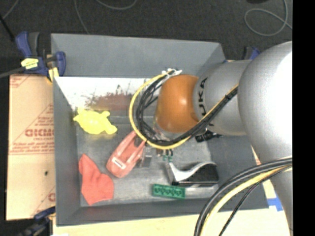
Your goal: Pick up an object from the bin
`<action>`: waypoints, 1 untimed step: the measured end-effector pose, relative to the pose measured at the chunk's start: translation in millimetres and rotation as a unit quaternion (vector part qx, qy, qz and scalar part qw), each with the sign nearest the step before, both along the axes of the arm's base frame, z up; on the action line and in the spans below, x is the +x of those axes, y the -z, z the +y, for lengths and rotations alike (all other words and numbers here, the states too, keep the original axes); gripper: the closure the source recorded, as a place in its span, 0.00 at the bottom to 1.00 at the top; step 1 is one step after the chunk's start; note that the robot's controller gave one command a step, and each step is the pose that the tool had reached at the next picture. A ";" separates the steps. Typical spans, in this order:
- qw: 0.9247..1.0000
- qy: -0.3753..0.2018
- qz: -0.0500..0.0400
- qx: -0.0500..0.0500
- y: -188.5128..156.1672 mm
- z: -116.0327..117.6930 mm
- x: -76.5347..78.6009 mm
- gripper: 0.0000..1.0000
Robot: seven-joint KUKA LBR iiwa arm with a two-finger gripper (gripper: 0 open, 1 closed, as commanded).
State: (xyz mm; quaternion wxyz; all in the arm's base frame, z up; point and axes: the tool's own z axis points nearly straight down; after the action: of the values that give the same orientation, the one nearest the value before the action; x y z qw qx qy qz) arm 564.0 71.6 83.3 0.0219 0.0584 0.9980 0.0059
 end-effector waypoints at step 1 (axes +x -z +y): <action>0.999 -0.030 0.018 -0.004 -45.0 -6.8 -12.5 1.00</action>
Offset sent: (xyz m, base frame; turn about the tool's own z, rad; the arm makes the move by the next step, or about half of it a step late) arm 0.0062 0.0045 0.0873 -0.0367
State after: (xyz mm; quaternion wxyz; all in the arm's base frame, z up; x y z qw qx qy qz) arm 551.5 64.8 128.3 0.0036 0.0289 0.9996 0.0011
